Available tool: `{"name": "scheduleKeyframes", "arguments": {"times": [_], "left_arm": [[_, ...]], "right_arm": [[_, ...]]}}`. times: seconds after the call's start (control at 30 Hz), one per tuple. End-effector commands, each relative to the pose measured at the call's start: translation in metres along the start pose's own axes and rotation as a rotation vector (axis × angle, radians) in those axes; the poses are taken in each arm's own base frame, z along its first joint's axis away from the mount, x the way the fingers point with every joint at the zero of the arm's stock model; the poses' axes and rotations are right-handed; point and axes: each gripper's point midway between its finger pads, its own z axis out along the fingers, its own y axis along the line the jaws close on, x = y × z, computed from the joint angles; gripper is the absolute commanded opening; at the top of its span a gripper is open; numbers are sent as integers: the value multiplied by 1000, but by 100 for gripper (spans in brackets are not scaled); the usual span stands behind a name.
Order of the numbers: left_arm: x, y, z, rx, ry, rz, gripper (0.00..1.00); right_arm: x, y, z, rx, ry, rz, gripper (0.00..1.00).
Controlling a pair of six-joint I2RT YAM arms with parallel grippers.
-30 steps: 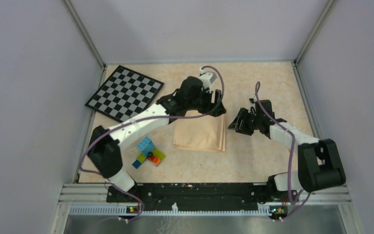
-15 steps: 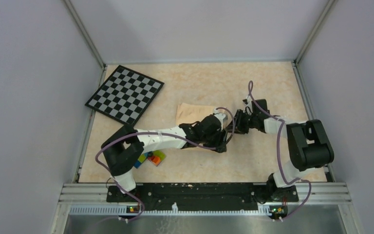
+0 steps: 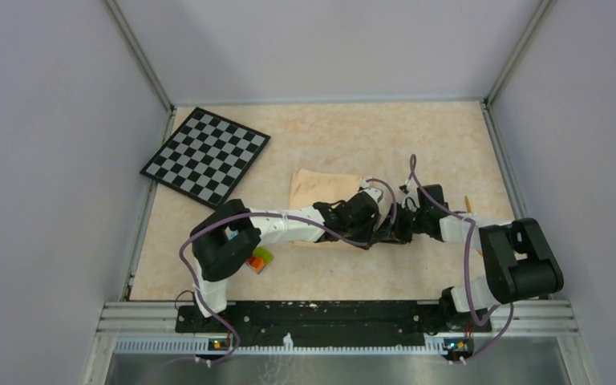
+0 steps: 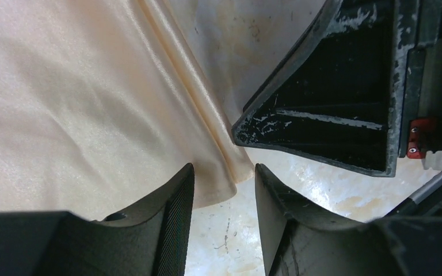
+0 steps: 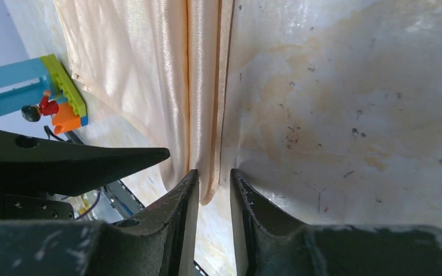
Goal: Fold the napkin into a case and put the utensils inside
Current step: Smooth out the lower triangle-folded napkin at the center of the board.
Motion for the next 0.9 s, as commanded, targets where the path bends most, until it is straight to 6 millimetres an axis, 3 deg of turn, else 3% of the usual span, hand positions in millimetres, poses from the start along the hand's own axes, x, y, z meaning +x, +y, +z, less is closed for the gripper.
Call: {"name": "scheduleKeyframes", "arguments": {"times": [0.0, 0.2, 0.27, 0.47, 0.53, 0.87], "left_arm": [[-1, -6, -1, -23, -12, 21, 47], [6, -1, 1, -53, -2, 25, 33], [6, 0, 2, -59, -2, 27, 24], [7, 1, 3, -72, 9, 36, 11], [5, -1, 2, -65, 6, 35, 0], [-15, -17, -16, -15, -59, 17, 0]], "right_arm": [[2, 9, 3, -45, -7, -54, 26], [11, 12, 8, -64, 14, -70, 21], [14, 12, 11, -68, 23, -68, 16], [17, 14, 12, -84, 26, -58, 3], [17, 15, 12, -90, 23, -59, 0], [17, 19, 14, -107, 18, -53, 0]]}}
